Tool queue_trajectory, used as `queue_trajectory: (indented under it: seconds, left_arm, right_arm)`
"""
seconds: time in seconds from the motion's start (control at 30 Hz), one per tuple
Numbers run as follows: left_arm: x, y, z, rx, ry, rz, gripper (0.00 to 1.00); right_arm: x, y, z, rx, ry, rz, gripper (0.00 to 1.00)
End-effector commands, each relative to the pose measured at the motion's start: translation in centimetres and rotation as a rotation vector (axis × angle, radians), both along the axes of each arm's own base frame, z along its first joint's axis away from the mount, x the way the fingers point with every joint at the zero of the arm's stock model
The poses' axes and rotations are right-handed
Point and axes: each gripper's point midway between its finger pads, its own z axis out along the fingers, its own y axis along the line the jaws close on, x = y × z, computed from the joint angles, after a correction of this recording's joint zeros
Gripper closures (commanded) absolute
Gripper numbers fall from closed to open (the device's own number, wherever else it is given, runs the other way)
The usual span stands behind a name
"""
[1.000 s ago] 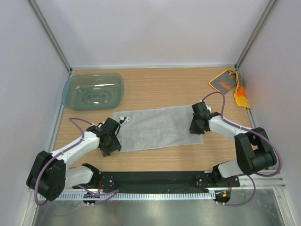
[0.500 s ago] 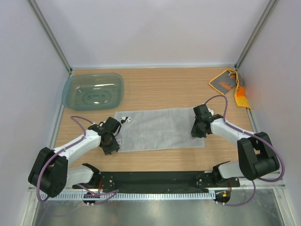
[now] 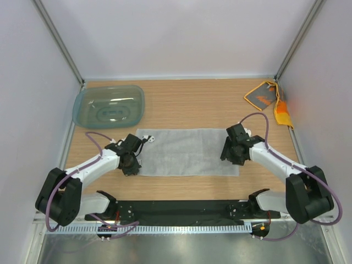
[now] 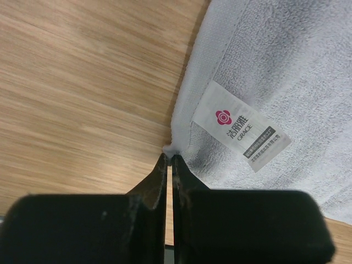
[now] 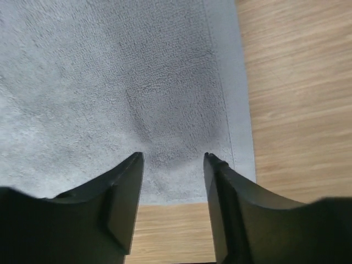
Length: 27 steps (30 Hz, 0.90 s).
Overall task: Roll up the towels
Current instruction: Flatten the towel
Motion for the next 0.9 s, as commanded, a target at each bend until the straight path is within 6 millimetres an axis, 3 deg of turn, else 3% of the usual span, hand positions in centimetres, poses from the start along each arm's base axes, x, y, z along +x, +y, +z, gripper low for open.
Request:
queue_trajectory:
  seconds: [0.0, 0.03, 0.1, 0.27, 0.4, 0.87]
  left_arm:
    - [1.3, -0.2, -0.8, 0.003, -0.048, -0.004, 1.00]
    - [1.2, -0.3, -0.7, -0.002, -0.048, -0.005, 0.99]
    - [1.1, -0.3, -0.4, -0.009, -0.055, -0.003, 1.00]
    - [0.7, 0.1, 0.6, -0.012, -0.075, 0.010, 0.99]
    - [0.6, 0.1, 0.8, -0.019, -0.078, 0.003, 1.00]
    - [0.6, -0.5, 0.7, -0.053, -0.083, -0.025, 1.00]
  right_arm:
    - [1.0, -0.5, 3.2, -0.013, -0.097, -0.023, 0.38]
    - [1.0, -0.6, 3.6, -0.013, -0.108, -0.033, 0.30]
    - [0.9, -1.3, 4.5, -0.030, -0.124, -0.074, 0.25]
    - [-0.5, -4.8, 4.6, -0.098, -0.093, -0.235, 0.24]
    - [-1.7, -5.7, 3.9, -0.097, -0.059, -0.289, 0.24]
    - [-6.4, -4.7, -1.0, 0.014, 0.082, -0.432, 0.38]
